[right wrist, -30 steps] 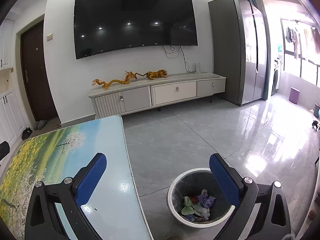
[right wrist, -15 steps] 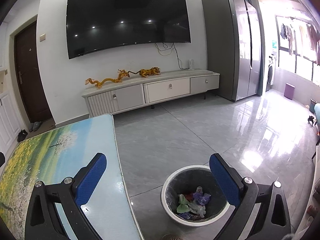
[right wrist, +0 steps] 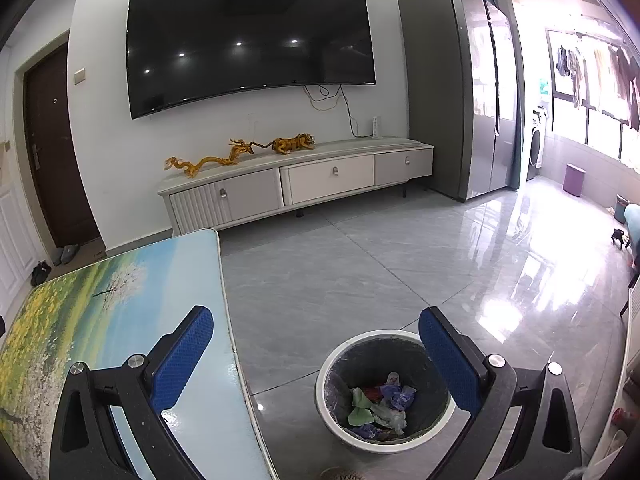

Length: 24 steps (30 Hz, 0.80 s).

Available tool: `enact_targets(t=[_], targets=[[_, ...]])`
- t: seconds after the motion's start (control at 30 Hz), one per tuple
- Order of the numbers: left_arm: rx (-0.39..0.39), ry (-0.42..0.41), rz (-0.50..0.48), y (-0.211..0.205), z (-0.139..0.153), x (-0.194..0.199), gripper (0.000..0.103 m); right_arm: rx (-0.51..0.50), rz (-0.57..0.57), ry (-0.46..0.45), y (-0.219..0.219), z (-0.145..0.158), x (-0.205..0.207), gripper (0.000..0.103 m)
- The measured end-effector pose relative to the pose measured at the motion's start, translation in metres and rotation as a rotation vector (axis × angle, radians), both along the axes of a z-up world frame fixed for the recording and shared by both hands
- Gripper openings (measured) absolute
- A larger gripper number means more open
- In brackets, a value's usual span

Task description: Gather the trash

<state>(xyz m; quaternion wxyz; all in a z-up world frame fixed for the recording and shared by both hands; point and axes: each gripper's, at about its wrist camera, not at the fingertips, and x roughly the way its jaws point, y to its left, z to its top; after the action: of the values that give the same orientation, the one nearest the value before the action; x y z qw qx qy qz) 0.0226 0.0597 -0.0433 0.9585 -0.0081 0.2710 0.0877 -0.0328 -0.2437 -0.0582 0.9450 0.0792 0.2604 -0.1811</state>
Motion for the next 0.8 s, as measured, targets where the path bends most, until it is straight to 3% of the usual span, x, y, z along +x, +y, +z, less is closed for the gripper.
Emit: enact_targets(t=[0.8], targets=[[-0.038,0.015,-0.142,-0.040,0.006,-0.013,0.097,-0.003,-0.008,0.017,-0.009,-0.001,-0.006,0.103]])
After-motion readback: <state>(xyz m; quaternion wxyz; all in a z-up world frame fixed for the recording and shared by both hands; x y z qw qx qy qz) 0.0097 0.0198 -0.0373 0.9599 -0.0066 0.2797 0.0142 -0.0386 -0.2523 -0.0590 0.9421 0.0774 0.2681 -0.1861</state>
